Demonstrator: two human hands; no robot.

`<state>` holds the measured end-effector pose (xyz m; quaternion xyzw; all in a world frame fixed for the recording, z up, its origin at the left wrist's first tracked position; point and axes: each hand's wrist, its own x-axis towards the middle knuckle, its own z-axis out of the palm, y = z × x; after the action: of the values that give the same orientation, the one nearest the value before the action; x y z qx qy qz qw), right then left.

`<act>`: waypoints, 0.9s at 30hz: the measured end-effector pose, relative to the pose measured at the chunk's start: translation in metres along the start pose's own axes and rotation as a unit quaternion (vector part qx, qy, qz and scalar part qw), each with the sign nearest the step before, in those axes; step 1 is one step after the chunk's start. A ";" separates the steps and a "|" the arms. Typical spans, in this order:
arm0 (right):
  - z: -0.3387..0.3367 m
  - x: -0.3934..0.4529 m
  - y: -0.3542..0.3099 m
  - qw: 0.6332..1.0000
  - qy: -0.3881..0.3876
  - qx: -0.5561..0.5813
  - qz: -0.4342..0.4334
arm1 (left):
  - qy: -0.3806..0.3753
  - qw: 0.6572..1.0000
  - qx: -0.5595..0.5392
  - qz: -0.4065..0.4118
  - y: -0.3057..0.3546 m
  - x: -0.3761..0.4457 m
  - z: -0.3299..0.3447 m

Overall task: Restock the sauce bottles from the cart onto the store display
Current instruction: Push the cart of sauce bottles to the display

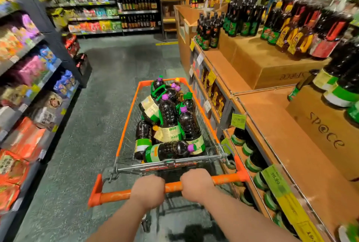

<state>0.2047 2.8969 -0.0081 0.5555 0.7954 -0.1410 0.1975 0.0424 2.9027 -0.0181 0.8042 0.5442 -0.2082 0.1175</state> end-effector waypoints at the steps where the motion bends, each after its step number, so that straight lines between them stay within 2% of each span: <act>1: -0.006 0.013 0.004 1.000 0.001 -0.001 0.000 | -0.001 1.000 0.002 0.008 -0.008 0.012 -0.005; 12: -0.052 0.110 0.019 1.000 0.000 -0.010 0.004 | -0.012 0.997 0.014 0.080 -0.081 0.107 -0.032; 15: -0.056 0.123 0.021 1.000 -0.016 -0.006 0.002 | -0.047 0.994 -0.006 0.097 -0.091 0.116 -0.043; 18: -0.062 0.131 0.024 1.000 -0.020 0.007 -0.015 | -0.127 0.984 -0.036 0.119 -0.103 0.132 -0.067; 20: -0.065 0.136 0.028 0.999 -0.023 0.027 -0.032 | -0.149 0.979 -0.069 0.119 -0.106 0.150 -0.086; 22: -0.072 0.143 0.035 0.994 -0.065 0.080 -0.042 | -0.115 0.980 -0.112 0.118 -0.107 0.171 -0.103; 25: -0.092 0.153 0.053 0.962 -0.139 0.227 -0.064 | -0.025 0.990 -0.076 0.112 -0.105 0.210 -0.126; 27: -0.099 0.157 0.065 0.939 -0.099 0.329 -0.035 | 0.013 0.994 -0.052 0.093 -0.104 0.233 -0.135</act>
<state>0.2018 3.0933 0.0049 0.5447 0.6997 -0.4559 0.0770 0.0492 3.1908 -0.0027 0.8469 0.4784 -0.1572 0.1707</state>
